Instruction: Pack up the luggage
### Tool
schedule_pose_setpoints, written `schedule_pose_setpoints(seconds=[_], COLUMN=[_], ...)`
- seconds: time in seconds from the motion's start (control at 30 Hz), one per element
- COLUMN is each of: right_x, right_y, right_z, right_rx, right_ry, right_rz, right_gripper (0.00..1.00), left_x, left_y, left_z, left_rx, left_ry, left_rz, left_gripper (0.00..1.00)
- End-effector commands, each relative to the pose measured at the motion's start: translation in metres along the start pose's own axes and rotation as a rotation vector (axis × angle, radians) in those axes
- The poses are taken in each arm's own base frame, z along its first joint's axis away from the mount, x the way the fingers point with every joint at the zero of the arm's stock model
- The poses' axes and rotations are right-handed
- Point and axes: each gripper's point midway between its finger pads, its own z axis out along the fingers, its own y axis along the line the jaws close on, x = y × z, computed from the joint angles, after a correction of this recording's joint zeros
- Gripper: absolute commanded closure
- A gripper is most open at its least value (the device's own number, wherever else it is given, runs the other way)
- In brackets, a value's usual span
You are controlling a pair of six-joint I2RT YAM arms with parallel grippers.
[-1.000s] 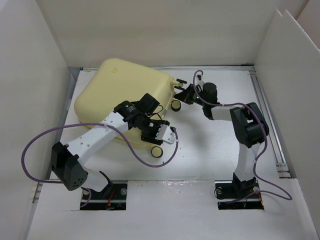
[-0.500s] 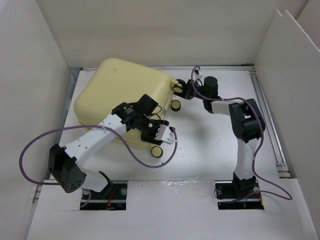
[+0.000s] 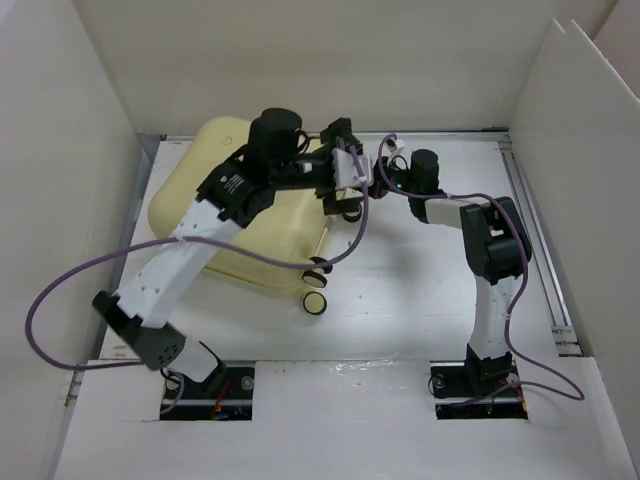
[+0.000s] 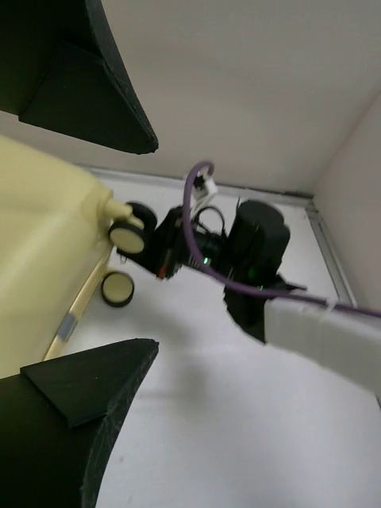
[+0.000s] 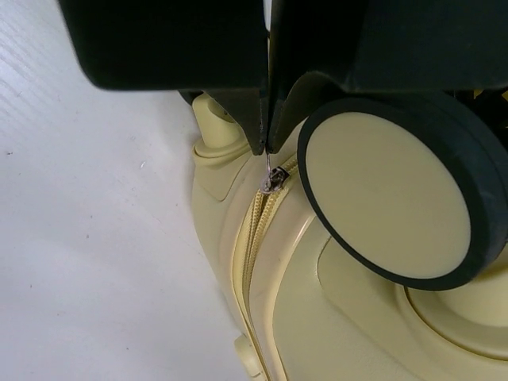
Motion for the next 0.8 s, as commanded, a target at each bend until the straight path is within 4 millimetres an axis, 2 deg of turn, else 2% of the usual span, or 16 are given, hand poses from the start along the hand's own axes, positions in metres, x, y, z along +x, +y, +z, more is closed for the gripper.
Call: schedule_pose_setpoints(seconds=[0.0, 0.03, 0.1, 0.13, 0.2, 0.23, 0.37, 0.4, 0.57, 0.6, 0.63, 0.67, 0.77], right_x=[-0.08, -0.074, -0.065, -0.064, -0.061, -0.055, -0.054, -0.054, -0.053, -0.053, -0.047, -0.049, -0.051], right_y=[0.008, 0.009, 0.006, 0.008, 0.01, 0.008, 0.01, 0.01, 0.011, 0.011, 0.008, 0.009, 0.005], right_z=[-0.017, -0.017, -0.017, -0.017, -0.017, -0.018, -0.023, -0.023, -0.022, -0.022, -0.022, -0.022, -0.024], right_rx=[0.006, -0.001, -0.007, -0.016, -0.028, -0.024, -0.039, -0.039, -0.05, -0.05, -0.048, -0.052, -0.05], right_ry=[-0.185, -0.172, -0.155, -0.151, -0.146, -0.137, -0.139, -0.139, -0.141, -0.141, -0.136, -0.143, -0.156], right_rz=[-0.213, -0.205, -0.193, -0.194, -0.186, -0.176, -0.175, -0.175, -0.173, -0.173, -0.167, -0.164, -0.151], right_gripper=[1.0, 1.0, 1.0, 1.0, 1.0, 1.0, 1.0, 1.0, 1.0, 1.0, 1.0, 1.0, 1.0], left_x=[0.066, 0.084, 0.107, 0.122, 0.126, 0.137, 0.148, 0.159, 0.184, 0.197, 0.2, 0.209, 0.23], left_y=[0.03, 0.04, 0.049, 0.06, 0.065, 0.075, 0.089, 0.091, 0.083, 0.079, 0.077, 0.077, 0.063], left_z=[0.056, 0.06, 0.073, 0.087, 0.101, 0.11, 0.116, 0.115, 0.12, 0.128, 0.131, 0.132, 0.133], left_rx=[-0.008, 0.002, 0.027, 0.029, 0.052, 0.046, 0.052, 0.049, 0.102, 0.106, 0.104, 0.092, 0.139], left_ry=[0.151, 0.191, 0.229, 0.237, 0.205, 0.2, 0.141, 0.154, 0.203, 0.238, 0.262, 0.293, 0.372], left_rz=[-0.046, -0.019, -0.045, -0.07, -0.09, -0.096, -0.114, -0.127, -0.122, -0.13, -0.128, -0.13, -0.12], left_gripper=[0.0, 0.0, 0.0, 0.0, 0.0, 0.0, 0.0, 0.0, 0.0, 0.04, 0.08, 0.17, 0.28])
